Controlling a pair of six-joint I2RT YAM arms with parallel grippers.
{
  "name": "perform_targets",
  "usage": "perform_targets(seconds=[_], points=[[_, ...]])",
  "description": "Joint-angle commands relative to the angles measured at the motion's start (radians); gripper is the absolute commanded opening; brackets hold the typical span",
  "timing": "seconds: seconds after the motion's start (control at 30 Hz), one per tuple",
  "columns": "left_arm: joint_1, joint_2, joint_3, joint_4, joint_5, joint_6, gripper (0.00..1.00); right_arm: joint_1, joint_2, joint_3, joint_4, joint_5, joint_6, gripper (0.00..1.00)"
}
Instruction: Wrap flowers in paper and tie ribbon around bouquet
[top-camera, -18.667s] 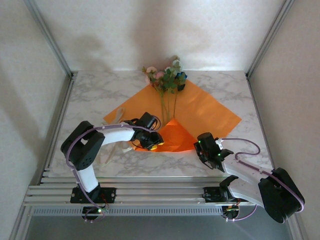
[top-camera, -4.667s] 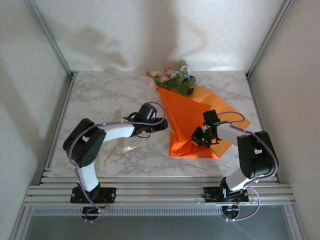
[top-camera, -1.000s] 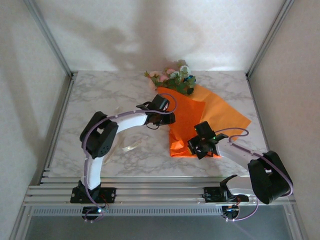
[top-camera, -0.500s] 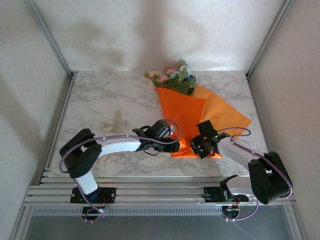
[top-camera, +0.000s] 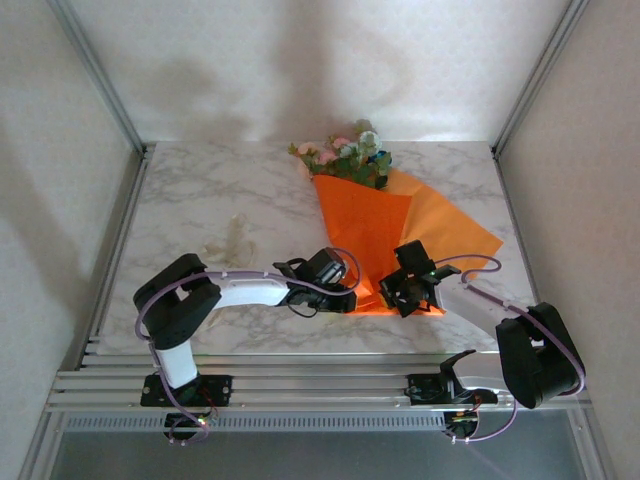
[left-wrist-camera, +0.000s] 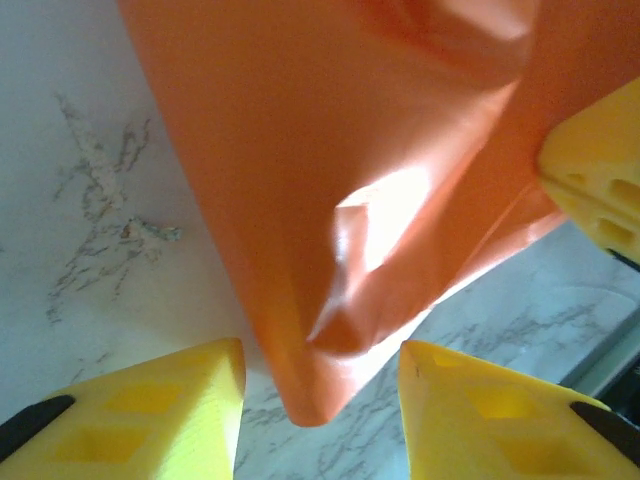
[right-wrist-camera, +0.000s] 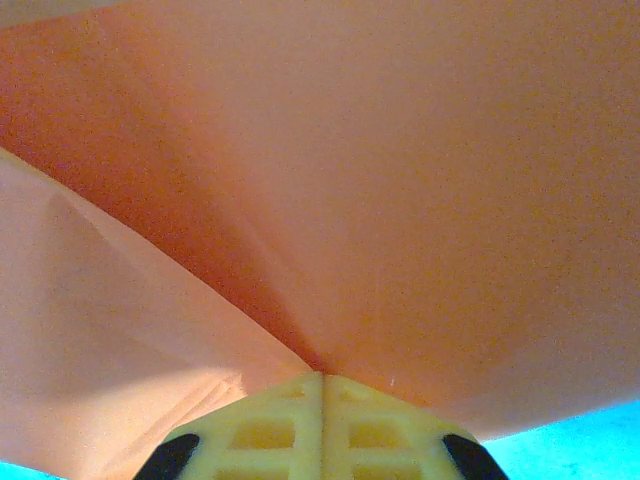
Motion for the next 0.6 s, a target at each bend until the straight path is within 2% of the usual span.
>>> perform_targets(seconds=[0.0, 0.23, 0.33, 0.4, 0.5, 0.53, 0.57], points=[[-0.006, 0.019, 0.028, -0.013, -0.032, 0.005, 0.4, -0.006, 0.0, -0.011, -0.013, 0.0, -0.019, 0.0], [-0.009, 0.041, 0.041, 0.029, -0.032, -0.017, 0.29, -0.006, -0.013, -0.017, -0.018, -0.009, -0.015, 0.0], [-0.009, 0.039, 0.043, 0.043, -0.03, -0.028, 0.18, -0.006, -0.018, -0.02, -0.021, -0.015, -0.013, 0.0], [-0.009, 0.033, 0.038, 0.051, -0.03, -0.037, 0.02, -0.007, -0.025, -0.025, -0.028, -0.018, -0.013, 0.0], [-0.005, 0.014, 0.032, 0.056, -0.027, -0.065, 0.0, -0.007, -0.046, -0.026, -0.049, -0.023, -0.013, 0.0], [-0.002, 0.006, 0.031, 0.063, -0.016, -0.077, 0.0, -0.007, -0.059, -0.026, -0.06, -0.024, -0.011, 0.04], [0.0, -0.002, 0.035, 0.069, -0.006, -0.091, 0.0, -0.006, -0.079, -0.029, -0.07, -0.03, -0.003, 0.14]])
